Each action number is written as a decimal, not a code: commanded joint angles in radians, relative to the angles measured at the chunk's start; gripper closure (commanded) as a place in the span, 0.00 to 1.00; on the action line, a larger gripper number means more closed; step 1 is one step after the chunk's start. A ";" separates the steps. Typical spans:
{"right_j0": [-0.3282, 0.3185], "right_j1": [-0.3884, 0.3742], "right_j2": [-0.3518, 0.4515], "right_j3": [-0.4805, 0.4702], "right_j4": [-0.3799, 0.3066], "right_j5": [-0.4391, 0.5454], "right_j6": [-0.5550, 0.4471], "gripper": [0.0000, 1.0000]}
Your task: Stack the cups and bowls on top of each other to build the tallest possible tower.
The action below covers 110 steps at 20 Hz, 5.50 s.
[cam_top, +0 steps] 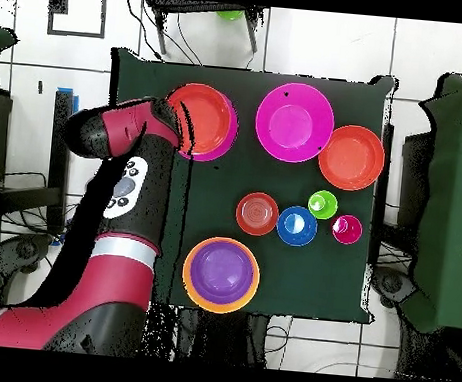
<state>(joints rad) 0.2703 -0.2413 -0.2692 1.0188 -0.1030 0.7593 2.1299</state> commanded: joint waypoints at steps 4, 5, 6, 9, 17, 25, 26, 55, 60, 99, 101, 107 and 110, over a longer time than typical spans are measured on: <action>-0.012 -0.012 0.096 0.028 0.034 0.135 0.039 0.00; -0.014 -0.013 0.097 0.027 0.035 0.137 0.035 0.00; -0.016 -0.015 0.099 0.027 0.035 0.139 0.031 0.00; -0.020 -0.022 0.104 0.031 0.039 0.137 0.022 0.00; -0.030 -0.040 0.118 0.044 0.052 0.144 0.004 0.00; -0.048 -0.091 0.152 0.089 0.073 0.143 -0.021 0.00; -0.048 -0.097 0.153 0.093 0.073 0.141 -0.022 0.00; 0.076 -0.449 0.040 0.689 0.185 0.106 0.201 0.00; 0.099 -0.456 0.010 0.753 0.182 0.032 0.208 0.00; -0.074 -0.226 0.025 1.126 0.149 -0.770 0.142 0.00; -0.073 -0.234 0.022 1.133 0.149 -0.762 0.139 0.00; -0.085 -0.209 0.031 1.127 0.150 -0.785 0.139 0.00; -0.104 -0.181 0.048 1.102 0.150 -0.796 0.132 0.00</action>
<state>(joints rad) 0.1970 -0.4846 -0.3176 2.1096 0.0667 0.0032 2.1299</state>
